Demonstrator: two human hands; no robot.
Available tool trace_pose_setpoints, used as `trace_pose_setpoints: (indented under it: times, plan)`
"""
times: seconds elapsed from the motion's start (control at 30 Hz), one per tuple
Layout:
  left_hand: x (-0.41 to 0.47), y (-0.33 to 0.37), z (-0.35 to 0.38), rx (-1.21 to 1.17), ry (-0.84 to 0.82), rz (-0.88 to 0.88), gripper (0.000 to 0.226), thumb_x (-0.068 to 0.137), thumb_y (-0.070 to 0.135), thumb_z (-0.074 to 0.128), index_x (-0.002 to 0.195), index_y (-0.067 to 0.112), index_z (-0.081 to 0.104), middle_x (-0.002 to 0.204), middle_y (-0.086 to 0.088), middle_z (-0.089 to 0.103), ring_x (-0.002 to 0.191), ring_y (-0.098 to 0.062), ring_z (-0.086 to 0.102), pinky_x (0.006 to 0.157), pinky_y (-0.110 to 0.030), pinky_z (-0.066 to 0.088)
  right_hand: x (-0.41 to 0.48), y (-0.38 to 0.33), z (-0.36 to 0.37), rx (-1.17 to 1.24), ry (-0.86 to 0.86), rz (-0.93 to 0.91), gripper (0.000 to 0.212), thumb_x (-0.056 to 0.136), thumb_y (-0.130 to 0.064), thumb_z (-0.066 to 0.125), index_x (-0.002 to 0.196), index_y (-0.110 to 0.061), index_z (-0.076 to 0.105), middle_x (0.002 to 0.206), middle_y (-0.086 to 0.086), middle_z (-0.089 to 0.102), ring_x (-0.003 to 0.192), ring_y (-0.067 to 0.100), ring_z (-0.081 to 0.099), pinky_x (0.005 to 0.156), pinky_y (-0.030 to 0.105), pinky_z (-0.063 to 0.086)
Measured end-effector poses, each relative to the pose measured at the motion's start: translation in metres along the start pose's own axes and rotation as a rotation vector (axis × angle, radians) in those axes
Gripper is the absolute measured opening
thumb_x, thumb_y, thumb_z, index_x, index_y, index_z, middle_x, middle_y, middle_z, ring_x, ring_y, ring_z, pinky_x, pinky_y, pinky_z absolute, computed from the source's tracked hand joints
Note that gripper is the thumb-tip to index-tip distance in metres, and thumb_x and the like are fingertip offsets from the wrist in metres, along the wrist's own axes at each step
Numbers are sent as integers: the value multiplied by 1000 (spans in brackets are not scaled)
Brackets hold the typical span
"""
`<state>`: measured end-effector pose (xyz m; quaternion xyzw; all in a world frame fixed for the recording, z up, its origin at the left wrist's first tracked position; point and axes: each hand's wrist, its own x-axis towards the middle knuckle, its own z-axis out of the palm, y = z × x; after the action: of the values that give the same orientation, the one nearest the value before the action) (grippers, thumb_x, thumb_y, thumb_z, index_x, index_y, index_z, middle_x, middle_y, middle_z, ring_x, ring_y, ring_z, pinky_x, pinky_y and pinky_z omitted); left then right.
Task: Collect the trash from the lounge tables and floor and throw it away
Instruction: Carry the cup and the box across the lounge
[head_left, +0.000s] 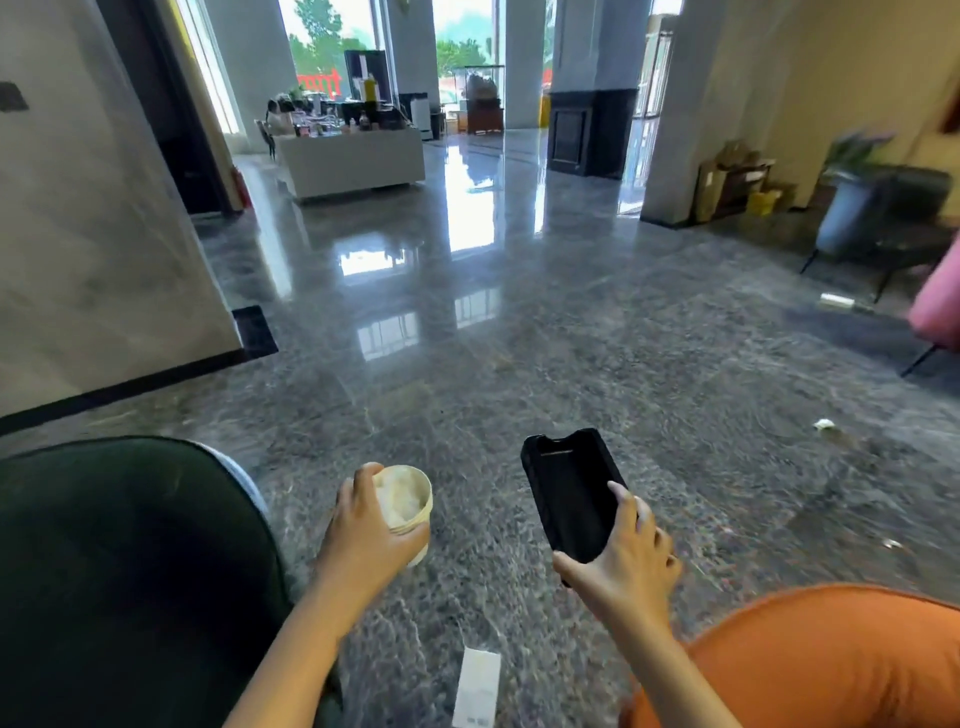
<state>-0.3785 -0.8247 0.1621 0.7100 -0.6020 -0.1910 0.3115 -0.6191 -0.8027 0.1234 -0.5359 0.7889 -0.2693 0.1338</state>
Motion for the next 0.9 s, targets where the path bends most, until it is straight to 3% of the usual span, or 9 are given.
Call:
trace_pose_setpoints:
  times: [0.33,0.47,0.57,0.67,0.77,0.9]
  plan:
    - [172,-45,-15,46,-72,46,78,66,28,77,130,19,34,123,-6,41,103,-29,51,72,-29,37,113,-101,76,-23,7,148,97,61,-56,70,138,-34,15,148,-2,20,129,29,27,99,44,28]
    - [201,-51,0,32,-144,41,78,67,28,77,130,20,33,123,-5,40,105,-26,49,70,-28,35,138,-105,84,-51,3,167,98,61,-55,72,138,-34,15,148,-1,18,129,30,28,100,44,27]
    - [213,-52,14,3,-192,44,77,68,27,77,131,20,32,124,-5,38,107,-24,46,78,-32,41,149,-103,88,-47,13,174,99,60,-55,73,138,-34,16,148,-1,18,129,30,28,101,45,26]
    - [224,-45,29,14,-219,61,79,69,30,77,132,20,30,125,-4,38,98,-16,41,75,-25,36,159,-95,90,-53,19,184,99,59,-55,72,138,-34,17,147,-2,19,127,29,29,100,45,26]
    - [231,-33,45,96,-239,90,81,70,39,74,133,23,26,127,-2,37,102,-18,47,69,-24,34,168,-80,85,-52,29,233,100,58,-55,72,139,-35,16,148,-1,19,129,29,29,102,45,25]
    - [236,-15,62,124,-292,96,84,70,42,73,136,25,24,131,-2,35,108,-22,47,76,-27,39,173,-56,71,-45,32,286,101,59,-56,72,139,-35,14,148,-1,17,130,29,27,103,45,26]
